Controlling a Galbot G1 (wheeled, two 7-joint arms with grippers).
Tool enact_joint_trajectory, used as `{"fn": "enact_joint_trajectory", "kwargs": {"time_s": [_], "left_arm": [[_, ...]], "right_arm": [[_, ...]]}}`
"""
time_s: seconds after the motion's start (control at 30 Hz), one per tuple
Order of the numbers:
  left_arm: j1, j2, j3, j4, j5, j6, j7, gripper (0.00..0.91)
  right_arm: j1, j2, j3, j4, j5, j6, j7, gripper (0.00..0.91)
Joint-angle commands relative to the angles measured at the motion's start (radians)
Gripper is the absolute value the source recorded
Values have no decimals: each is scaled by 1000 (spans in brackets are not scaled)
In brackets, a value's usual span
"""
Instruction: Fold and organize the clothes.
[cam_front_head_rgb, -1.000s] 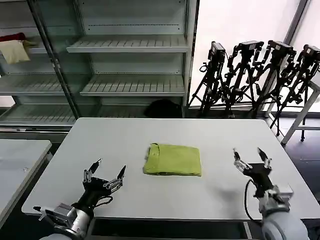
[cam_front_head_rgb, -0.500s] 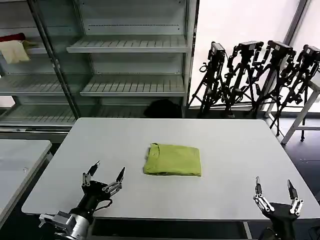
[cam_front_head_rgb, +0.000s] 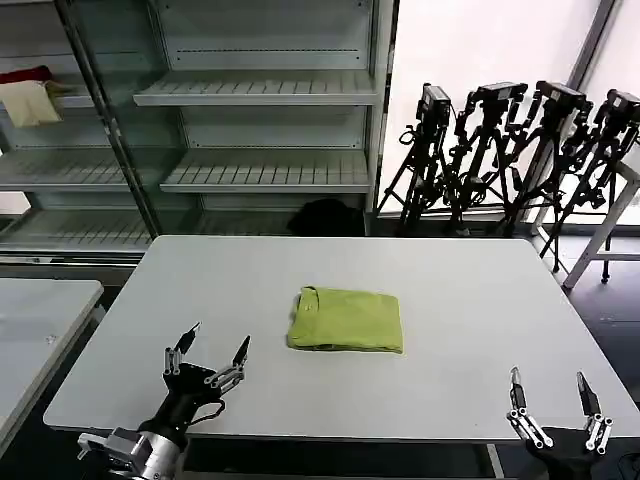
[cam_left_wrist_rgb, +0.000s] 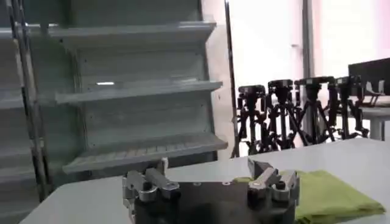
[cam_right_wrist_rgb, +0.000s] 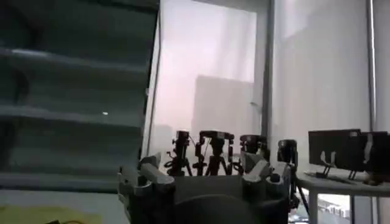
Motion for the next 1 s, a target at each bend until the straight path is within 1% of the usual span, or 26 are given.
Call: {"fn": "enact_joint_trajectory", "kwargs": {"time_s": [0.03, 0.4, 0.63, 0.73, 0.9, 1.0], "left_arm": [[3, -1, -1, 2, 2, -11, 0, 907], [25, -3, -37, 13, -14, -2, -27, 907], [46, -6, -52, 16, -23, -3, -41, 907], [48, -9, -53, 12, -23, -3, -40, 907], [79, -12, -71, -1, -20, -23, -45, 907], [99, -20, -99, -3, -17, -53, -54, 907]], "right_arm": [[-35, 9, -6, -7, -3, 72, -22, 907], [-23, 7, -7, -17, 9, 74, -27, 907], [-15, 4, -10, -13, 17, 57, -26, 907], [-12, 3, -8, -9, 37, 49, -37, 907], [-13, 3, -5, -11, 36, 38, -31, 907], [-6, 4, -6, -16, 38, 31, -31, 907]]}}
